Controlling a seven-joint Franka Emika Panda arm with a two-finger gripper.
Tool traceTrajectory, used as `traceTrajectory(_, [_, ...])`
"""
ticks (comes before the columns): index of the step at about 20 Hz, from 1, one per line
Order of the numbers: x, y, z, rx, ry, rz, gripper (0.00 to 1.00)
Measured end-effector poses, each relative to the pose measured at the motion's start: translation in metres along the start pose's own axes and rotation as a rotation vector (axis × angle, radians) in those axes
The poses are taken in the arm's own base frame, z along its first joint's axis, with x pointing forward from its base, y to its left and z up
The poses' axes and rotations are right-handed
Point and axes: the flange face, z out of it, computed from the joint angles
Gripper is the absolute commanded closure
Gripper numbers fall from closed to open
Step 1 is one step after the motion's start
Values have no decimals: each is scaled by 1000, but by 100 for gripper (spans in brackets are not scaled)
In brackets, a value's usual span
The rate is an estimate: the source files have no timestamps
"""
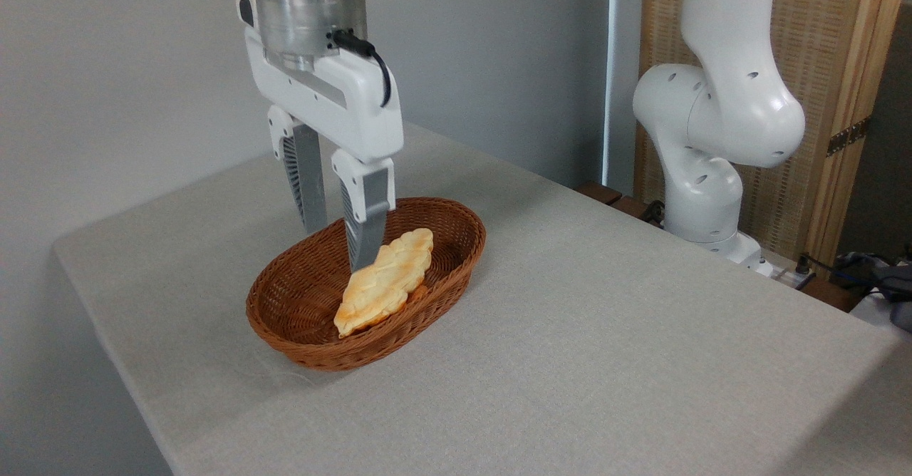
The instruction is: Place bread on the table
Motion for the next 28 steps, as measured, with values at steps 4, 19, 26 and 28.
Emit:
traceTrajectory(4, [-4,-5,0,1,0,-11,0])
traceTrajectory(19, [-6,-4,-3,-2,-4,-12,0])
traceTrajectory(26, [-6,-4,-3,-2,-4,-12,0])
traceTrajectory(28, [-6,-4,-2,-3,-5,-12,0])
